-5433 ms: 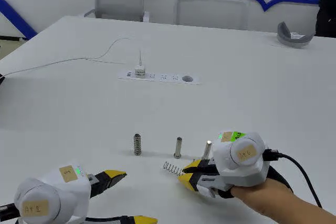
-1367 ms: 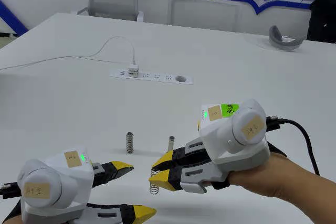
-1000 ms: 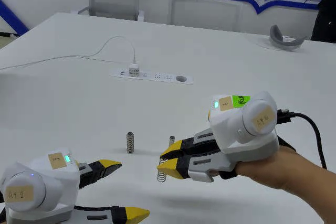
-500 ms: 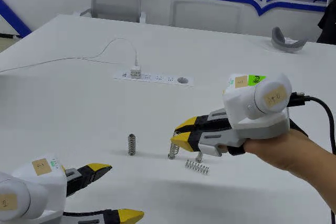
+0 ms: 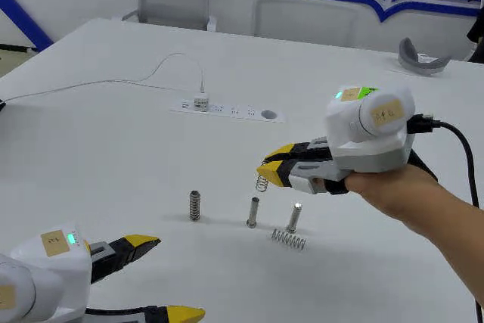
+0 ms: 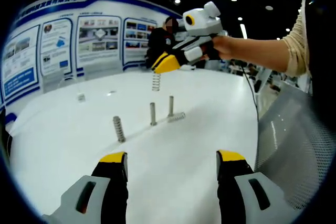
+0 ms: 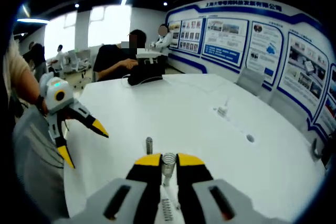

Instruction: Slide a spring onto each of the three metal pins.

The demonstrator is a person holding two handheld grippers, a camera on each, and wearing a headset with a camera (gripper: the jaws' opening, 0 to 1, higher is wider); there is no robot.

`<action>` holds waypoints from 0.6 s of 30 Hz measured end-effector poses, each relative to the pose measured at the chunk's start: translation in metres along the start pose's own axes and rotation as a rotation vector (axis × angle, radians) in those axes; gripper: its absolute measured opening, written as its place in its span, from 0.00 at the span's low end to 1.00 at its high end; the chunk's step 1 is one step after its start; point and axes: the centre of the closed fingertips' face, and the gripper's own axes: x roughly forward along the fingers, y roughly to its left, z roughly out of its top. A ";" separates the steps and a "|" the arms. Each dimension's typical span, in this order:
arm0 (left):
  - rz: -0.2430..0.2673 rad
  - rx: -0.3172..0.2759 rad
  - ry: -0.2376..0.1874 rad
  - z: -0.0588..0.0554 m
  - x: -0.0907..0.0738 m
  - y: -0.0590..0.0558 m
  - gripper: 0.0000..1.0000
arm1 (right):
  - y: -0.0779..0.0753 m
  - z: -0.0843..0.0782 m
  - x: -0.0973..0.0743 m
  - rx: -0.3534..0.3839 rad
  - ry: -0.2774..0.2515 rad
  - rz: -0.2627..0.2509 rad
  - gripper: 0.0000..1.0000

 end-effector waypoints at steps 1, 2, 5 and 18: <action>-0.002 -0.002 -0.002 0.000 0.000 -0.001 0.70 | 0.000 -0.001 0.002 0.001 0.004 0.000 0.12; -0.003 -0.002 -0.003 0.000 0.001 -0.002 0.70 | -0.001 -0.003 0.003 0.003 0.009 0.000 0.12; 0.002 -0.003 -0.006 0.001 0.000 -0.001 0.69 | -0.001 -0.006 0.007 0.006 0.019 0.001 0.12; -0.013 0.020 0.003 0.000 0.002 -0.007 0.69 | -0.004 -0.022 0.021 0.049 0.047 -0.002 0.12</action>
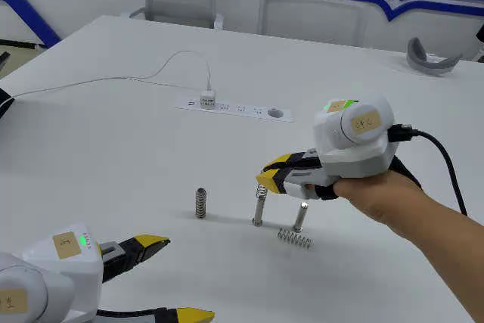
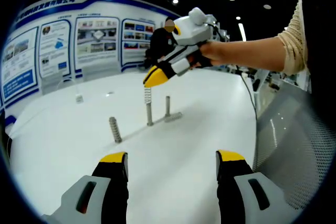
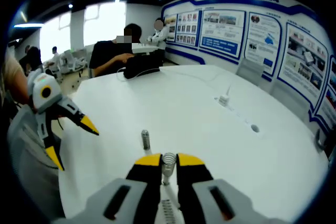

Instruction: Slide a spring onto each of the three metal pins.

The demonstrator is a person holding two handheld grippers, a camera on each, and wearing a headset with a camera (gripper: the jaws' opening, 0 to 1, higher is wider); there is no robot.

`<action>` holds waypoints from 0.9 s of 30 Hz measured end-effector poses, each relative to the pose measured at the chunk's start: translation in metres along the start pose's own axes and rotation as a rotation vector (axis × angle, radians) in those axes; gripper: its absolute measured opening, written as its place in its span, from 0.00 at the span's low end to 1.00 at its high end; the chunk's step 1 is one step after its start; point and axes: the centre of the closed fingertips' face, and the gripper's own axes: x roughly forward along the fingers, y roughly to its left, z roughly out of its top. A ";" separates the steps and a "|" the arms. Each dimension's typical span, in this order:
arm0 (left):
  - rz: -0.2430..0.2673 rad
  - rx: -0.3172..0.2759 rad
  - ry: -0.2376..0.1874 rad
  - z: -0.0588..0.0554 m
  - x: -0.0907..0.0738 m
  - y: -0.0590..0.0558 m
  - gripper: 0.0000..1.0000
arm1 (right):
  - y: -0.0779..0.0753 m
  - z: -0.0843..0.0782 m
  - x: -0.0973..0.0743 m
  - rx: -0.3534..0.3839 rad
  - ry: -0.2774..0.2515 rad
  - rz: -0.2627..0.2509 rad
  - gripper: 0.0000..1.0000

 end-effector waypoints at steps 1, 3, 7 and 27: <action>-0.002 0.001 0.002 0.000 0.000 0.000 0.69 | 0.000 -0.001 0.000 0.003 0.001 -0.001 0.12; -0.005 0.002 0.002 0.000 0.001 -0.001 0.69 | -0.001 -0.002 0.001 0.010 0.000 -0.001 0.12; -0.008 0.000 0.006 -0.001 0.002 -0.002 0.69 | -0.001 -0.005 0.003 0.016 -0.001 0.000 0.12; -0.012 0.003 0.012 -0.003 0.002 -0.003 0.69 | 0.003 -0.036 0.025 0.039 0.051 -0.014 0.12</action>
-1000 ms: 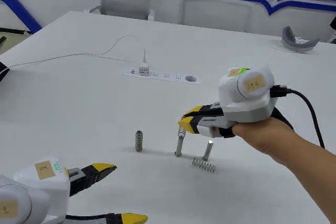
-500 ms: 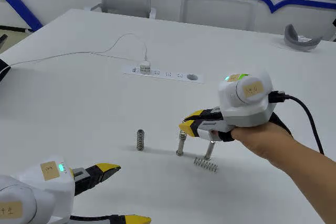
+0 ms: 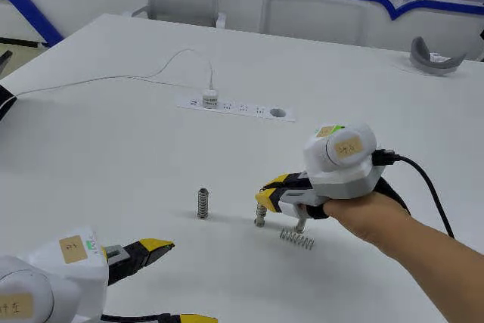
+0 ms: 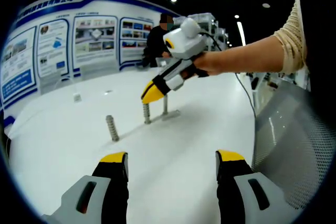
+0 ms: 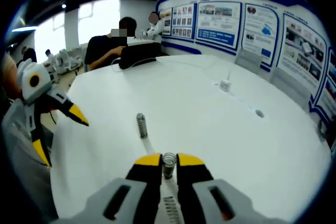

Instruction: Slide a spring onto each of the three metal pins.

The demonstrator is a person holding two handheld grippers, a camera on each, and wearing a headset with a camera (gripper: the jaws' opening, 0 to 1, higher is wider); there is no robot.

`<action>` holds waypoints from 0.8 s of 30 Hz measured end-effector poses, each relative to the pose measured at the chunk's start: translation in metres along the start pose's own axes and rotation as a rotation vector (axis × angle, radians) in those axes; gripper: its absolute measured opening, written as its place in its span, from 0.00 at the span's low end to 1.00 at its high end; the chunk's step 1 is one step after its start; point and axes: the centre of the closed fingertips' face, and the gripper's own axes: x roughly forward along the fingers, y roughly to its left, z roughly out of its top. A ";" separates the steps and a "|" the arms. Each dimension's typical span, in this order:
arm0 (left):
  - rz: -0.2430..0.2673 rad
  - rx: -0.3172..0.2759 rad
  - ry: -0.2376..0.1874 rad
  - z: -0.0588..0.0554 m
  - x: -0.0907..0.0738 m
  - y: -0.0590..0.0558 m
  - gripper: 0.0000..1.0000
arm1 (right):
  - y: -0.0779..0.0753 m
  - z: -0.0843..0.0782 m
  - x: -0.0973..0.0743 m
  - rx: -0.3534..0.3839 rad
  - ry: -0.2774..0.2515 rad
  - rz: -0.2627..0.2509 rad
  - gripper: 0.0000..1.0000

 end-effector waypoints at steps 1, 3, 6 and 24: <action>0.000 -0.001 0.000 0.000 0.000 0.000 0.69 | 0.000 -0.002 0.001 0.000 0.002 0.000 0.12; 0.001 -0.001 0.001 0.000 0.000 0.000 0.69 | 0.000 -0.004 0.002 0.003 0.003 -0.006 0.12; 0.002 -0.003 0.001 -0.001 0.000 0.001 0.69 | 0.000 -0.007 0.004 0.004 0.008 -0.010 0.12; 0.006 -0.002 0.000 -0.001 0.000 0.001 0.69 | 0.003 -0.015 0.002 -0.003 0.018 -0.013 0.15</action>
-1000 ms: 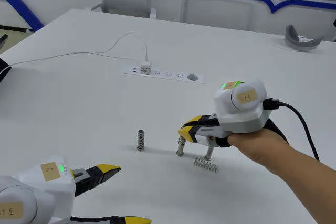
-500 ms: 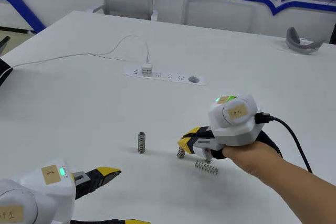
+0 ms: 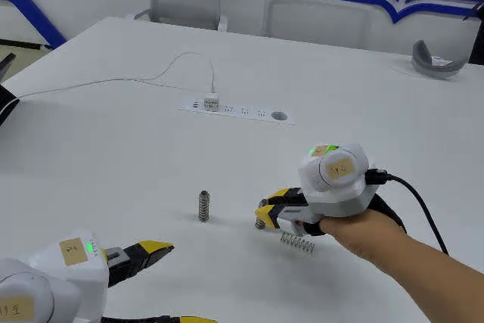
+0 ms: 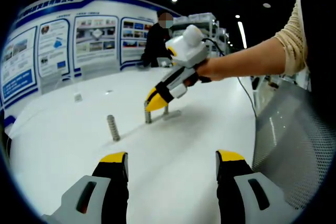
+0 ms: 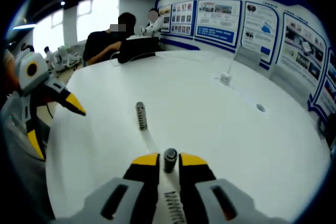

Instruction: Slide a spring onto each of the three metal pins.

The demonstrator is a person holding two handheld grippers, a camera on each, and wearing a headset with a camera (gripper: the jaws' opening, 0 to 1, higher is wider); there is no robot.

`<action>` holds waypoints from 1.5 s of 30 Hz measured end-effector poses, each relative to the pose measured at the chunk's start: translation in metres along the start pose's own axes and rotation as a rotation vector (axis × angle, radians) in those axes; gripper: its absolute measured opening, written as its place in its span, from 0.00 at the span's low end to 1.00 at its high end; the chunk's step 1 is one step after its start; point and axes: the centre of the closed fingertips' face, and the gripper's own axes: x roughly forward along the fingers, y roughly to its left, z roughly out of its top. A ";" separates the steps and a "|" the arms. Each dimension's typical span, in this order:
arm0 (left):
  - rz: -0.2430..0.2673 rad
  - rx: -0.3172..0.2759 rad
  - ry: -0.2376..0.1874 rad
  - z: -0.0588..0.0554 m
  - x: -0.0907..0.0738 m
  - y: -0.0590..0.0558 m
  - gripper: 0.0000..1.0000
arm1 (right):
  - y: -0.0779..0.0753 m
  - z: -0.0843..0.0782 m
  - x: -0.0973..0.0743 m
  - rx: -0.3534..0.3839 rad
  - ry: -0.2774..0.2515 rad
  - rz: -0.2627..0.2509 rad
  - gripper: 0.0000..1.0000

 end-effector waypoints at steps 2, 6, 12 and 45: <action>0.001 0.001 0.001 0.000 0.000 0.000 0.69 | -0.001 -0.001 -0.004 0.001 -0.005 -0.005 0.16; 0.000 0.001 0.000 0.000 0.000 0.000 0.69 | 0.000 -0.001 -0.014 -0.001 -0.018 -0.013 0.16; -0.006 0.004 0.004 -0.001 0.002 -0.001 0.69 | 0.002 -0.001 -0.030 -0.010 -0.045 -0.023 0.16; -0.012 0.008 0.021 -0.004 0.001 -0.002 0.68 | -0.006 -0.078 -0.045 0.046 0.051 -0.016 0.16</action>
